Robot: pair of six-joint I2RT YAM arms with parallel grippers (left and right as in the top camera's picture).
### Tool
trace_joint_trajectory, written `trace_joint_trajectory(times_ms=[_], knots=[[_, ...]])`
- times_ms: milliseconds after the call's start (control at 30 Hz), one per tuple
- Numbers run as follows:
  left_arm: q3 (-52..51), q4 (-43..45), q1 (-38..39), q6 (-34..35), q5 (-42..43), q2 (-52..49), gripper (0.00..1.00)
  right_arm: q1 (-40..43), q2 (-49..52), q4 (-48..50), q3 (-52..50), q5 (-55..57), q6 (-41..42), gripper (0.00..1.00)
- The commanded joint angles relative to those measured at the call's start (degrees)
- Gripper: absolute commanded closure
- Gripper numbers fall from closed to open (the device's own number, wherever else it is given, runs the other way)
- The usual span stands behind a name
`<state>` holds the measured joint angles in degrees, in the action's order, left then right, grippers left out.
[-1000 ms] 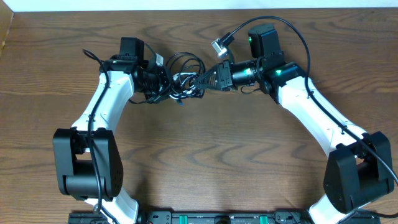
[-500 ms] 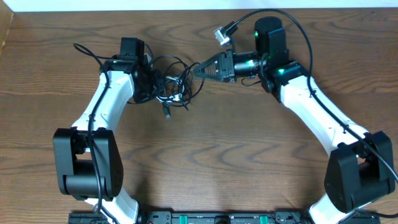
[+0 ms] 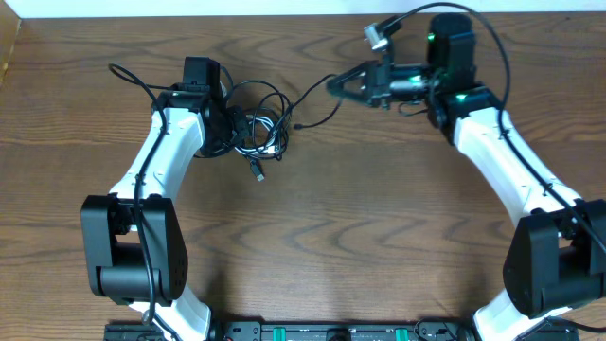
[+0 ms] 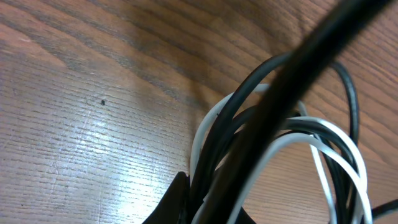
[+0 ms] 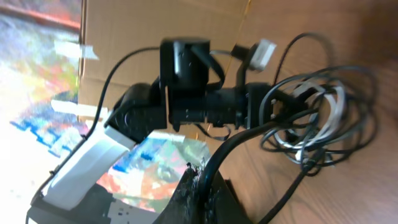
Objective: Untangle cables
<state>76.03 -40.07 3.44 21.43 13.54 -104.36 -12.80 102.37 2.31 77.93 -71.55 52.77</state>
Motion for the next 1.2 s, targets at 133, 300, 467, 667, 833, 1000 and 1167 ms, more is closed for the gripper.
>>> trace_joint_trajectory(times_ms=[133, 300, 467, 667, 833, 1000, 1167], knots=[[0.2, -0.2, -0.2, 0.3, -2.1, 0.2, 0.92, 2.8, -0.8, -6.1, 1.0, 2.8, -7.7, 0.99], [0.2, -0.2, -0.2, 0.3, -2.0, 0.2, 0.92, 2.3, -0.8, -14.9, 1.0, 10.5, -14.2, 0.99], [0.2, -0.2, -0.2, 0.2, 0.2, 0.2, 0.92, -0.8, -0.8, -20.7, 1.0, 20.6, -22.2, 0.99], [0.2, -0.2, -0.2, 0.0, 0.8, 0.2, 0.92, -3.8, -0.8, -22.5, 2.0, 26.6, -24.5, 0.99], [0.2, -0.2, -0.2, 0.0, 0.8, 0.2, 0.92, -5.9, -0.8, -33.5, 7.5, 36.4, -30.6, 0.99], [0.2, -0.2, -0.2, 0.0, 0.8, 0.2, 0.92, -9.1, -0.8, -43.3, 14.8, 47.8, -36.2, 0.98], [0.2, -0.2, -0.2, 0.0, 0.8, 0.2, 0.92, -12.3, -0.5, -45.4, 15.8, 54.8, -37.7, 0.99]])
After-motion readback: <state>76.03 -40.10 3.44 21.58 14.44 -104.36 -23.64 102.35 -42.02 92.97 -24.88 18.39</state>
